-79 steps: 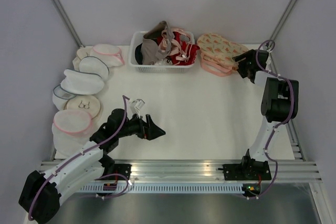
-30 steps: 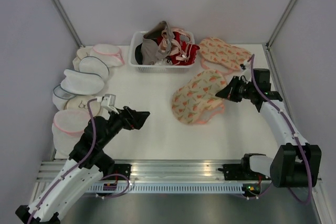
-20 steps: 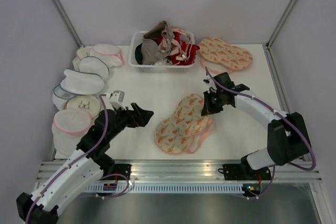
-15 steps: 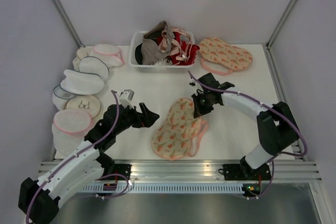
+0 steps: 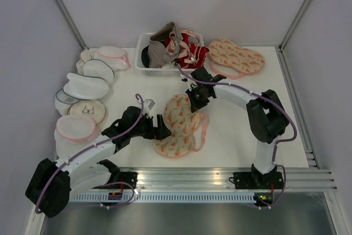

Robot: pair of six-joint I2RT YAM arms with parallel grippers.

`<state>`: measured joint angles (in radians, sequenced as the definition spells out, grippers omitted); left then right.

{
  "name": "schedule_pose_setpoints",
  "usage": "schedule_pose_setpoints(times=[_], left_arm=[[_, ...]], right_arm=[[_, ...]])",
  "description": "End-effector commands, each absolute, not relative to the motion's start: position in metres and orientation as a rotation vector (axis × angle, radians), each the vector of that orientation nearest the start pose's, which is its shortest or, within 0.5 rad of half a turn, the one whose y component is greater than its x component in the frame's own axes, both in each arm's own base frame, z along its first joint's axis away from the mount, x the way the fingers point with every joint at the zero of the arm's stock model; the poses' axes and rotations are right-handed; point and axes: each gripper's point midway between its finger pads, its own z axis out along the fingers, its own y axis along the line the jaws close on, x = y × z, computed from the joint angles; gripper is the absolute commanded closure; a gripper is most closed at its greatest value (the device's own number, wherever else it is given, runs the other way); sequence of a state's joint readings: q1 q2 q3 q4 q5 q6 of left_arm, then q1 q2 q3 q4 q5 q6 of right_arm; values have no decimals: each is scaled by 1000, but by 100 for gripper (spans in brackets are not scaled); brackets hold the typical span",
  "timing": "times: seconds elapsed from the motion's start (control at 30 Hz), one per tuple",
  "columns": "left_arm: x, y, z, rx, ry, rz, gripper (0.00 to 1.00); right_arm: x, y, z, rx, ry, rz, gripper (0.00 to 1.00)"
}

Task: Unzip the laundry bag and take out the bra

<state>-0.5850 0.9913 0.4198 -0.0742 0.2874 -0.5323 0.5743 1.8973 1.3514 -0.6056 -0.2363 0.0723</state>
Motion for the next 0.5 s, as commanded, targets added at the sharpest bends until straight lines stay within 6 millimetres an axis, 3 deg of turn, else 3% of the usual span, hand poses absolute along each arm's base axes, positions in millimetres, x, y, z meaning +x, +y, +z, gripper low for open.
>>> schedule_pose_setpoints(times=[0.0,0.1,0.3,0.47], left_arm=[[201,-198,71,246,2358,-765,3],[206,-174,58,137,2391,-606,3],[217,-153,58,-20,2347,-484,3],[220,-180,55,58,2381,-608,3]], right_arm=[[345,255,50,-789,2610,383,100],[347,254,47,-802,2611,360,100],[341,256,40,-854,2616,393,100],[337,261,45,-882,2588,453,100]])
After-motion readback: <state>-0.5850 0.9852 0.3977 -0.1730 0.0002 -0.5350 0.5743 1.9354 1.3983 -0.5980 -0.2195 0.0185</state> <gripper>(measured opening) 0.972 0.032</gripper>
